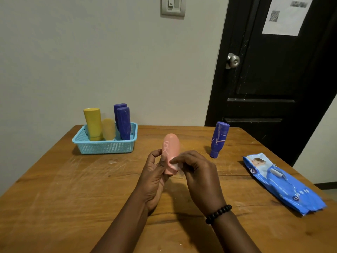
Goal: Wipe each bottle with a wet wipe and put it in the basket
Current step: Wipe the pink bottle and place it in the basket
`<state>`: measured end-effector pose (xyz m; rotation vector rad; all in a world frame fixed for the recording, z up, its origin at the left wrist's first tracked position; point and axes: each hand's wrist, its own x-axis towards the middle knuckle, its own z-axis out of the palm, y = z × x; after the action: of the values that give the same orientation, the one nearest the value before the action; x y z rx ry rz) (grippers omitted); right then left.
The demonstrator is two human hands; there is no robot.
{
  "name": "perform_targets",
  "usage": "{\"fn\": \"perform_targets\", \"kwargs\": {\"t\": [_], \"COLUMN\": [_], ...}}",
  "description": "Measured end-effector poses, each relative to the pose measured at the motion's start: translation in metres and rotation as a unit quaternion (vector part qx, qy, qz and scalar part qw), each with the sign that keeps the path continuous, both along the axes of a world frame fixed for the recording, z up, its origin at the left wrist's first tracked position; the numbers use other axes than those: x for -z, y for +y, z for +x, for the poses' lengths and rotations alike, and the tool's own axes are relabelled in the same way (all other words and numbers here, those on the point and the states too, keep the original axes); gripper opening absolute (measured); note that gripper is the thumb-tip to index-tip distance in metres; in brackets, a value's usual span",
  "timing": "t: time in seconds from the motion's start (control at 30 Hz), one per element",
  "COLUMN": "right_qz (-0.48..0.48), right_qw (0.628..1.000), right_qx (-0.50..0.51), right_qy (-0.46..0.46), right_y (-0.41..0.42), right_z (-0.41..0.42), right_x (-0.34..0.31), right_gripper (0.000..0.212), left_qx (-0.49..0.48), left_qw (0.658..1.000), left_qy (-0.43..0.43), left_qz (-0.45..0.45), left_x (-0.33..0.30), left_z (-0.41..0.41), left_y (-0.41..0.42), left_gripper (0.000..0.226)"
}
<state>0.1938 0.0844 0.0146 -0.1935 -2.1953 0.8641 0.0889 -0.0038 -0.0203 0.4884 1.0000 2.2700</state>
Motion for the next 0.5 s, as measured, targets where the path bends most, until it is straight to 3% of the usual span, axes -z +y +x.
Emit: {"fn": "perform_targets", "kwargs": {"t": [0.1, 0.23, 0.5], "right_qz": [-0.055, -0.257, -0.281], "right_qw": [0.995, 0.966, 0.958], "right_qx": [-0.046, -0.037, 0.024], "right_qy": [-0.068, -0.008, 0.054], "right_y": [0.002, 0.009, 0.019], "right_z": [0.006, 0.006, -0.021], "right_x": [0.005, 0.002, -0.017], "right_gripper": [0.033, 0.028, 0.026], "left_qx": [-0.013, -0.003, 0.044], "left_qw": [0.999, 0.992, 0.982], "left_qy": [-0.039, -0.120, -0.180], "left_qz": [0.004, 0.039, 0.028], "left_x": [-0.002, -0.003, -0.001], "left_z": [-0.001, -0.002, -0.006], "left_y": [-0.003, -0.004, -0.001], "left_gripper": [0.054, 0.054, 0.047]}}
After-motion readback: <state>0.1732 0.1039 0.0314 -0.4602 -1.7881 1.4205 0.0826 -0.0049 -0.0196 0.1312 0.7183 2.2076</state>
